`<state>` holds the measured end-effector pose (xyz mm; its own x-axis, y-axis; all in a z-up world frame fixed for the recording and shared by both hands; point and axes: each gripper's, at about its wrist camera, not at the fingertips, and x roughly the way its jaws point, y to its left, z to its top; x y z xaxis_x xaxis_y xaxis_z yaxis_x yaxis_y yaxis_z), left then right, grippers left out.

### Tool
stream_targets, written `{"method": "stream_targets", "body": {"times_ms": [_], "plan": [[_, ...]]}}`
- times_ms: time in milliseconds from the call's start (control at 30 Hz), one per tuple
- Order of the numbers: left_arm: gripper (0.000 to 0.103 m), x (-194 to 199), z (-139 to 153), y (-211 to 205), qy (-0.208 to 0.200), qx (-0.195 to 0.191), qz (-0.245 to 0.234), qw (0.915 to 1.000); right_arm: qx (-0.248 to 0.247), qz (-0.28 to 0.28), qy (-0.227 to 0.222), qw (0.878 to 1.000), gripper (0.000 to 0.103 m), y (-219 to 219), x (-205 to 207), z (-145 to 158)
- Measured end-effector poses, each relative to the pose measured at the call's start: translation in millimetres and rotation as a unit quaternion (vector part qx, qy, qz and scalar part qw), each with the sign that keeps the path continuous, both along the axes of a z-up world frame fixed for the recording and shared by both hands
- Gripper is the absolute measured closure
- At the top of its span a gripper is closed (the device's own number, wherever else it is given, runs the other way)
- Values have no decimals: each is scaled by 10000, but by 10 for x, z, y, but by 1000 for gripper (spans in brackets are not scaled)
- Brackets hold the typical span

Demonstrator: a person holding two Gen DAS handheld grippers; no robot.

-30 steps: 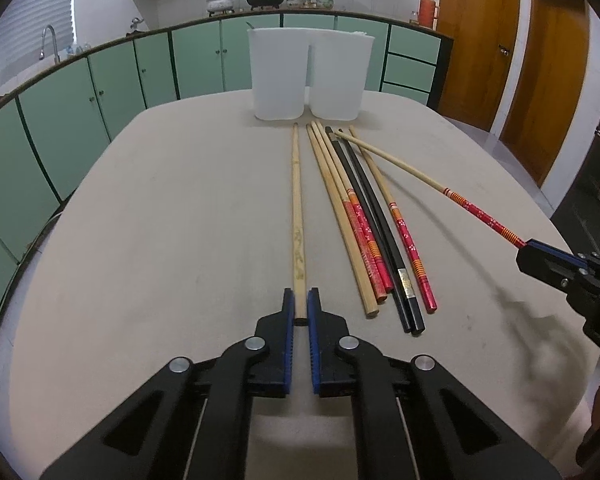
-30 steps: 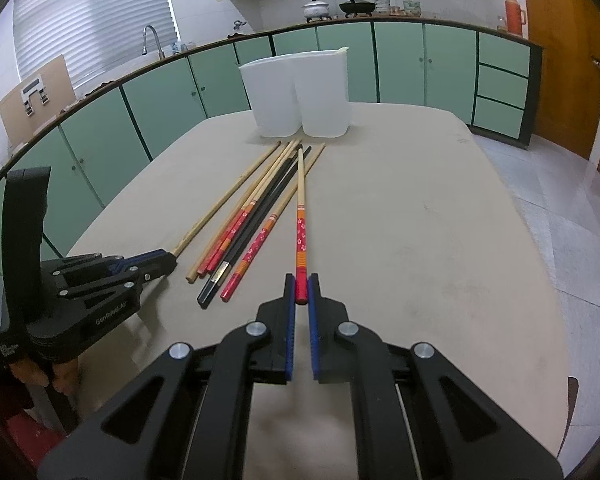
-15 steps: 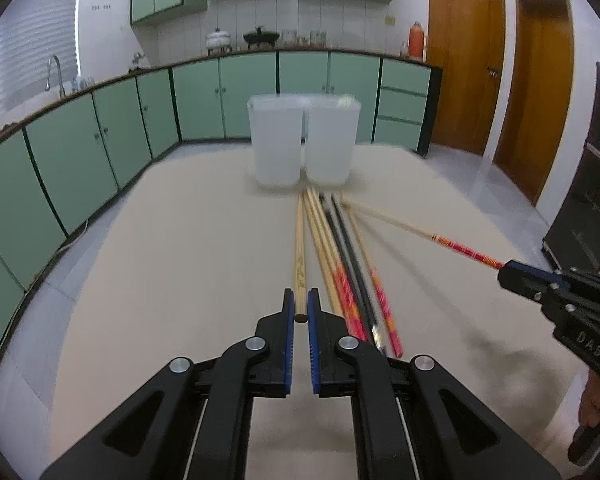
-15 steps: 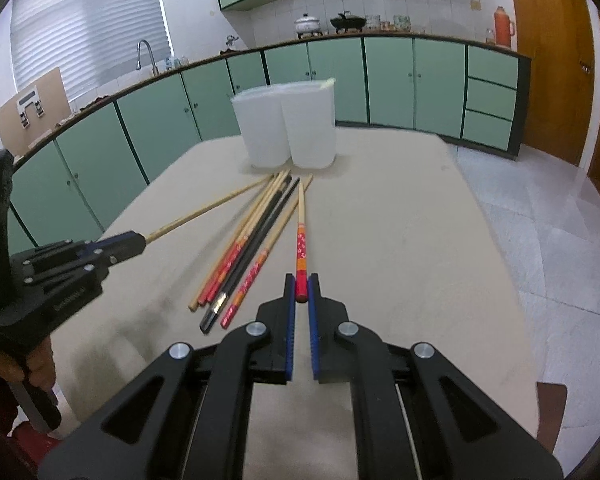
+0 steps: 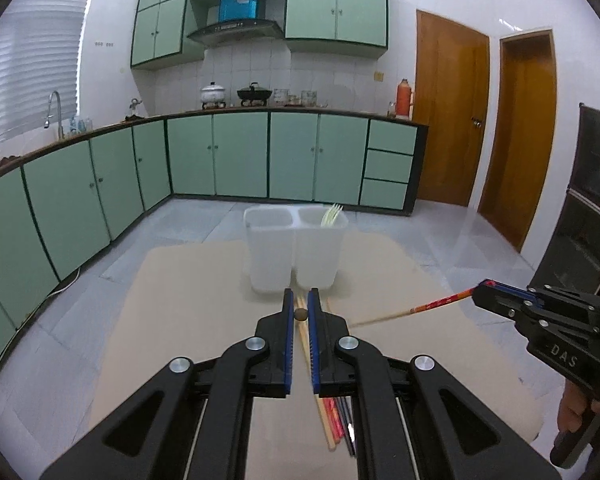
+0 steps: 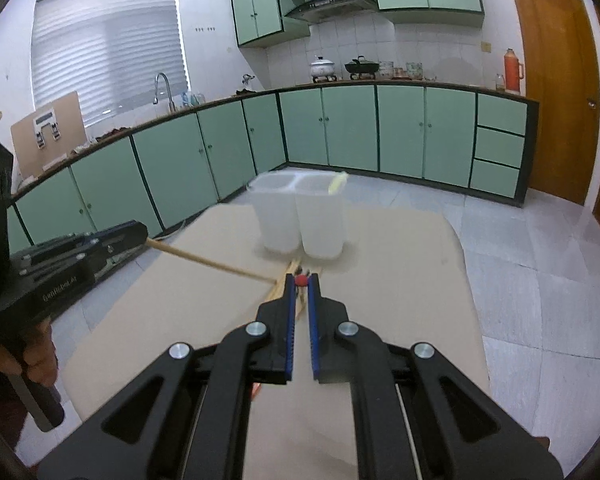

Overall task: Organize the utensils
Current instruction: 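Lift both held chopsticks up and lower them into the white holder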

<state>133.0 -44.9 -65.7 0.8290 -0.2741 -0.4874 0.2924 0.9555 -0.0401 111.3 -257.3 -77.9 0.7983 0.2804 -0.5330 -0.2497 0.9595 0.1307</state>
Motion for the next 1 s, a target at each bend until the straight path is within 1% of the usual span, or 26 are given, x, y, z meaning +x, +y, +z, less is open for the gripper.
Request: {"method": "stream_targets", "body": {"times_ms": [167,333,800,1000], "plan": [[96,207,144,4,-32,-93,-74,9999,51,141,-24,9999,98,-13,259,255],[96,394,257,13,-29,-180,-104,9998,54,266,-51,9996,98,-3,469,430],[96,697,538,72,-159,-285,-183,9993,120,490,-139,9986,98,34,862,730],[96,790,787,117,-380,-334,-172,9986,190,515,-284,9981,98,-15,1000,937]]}}
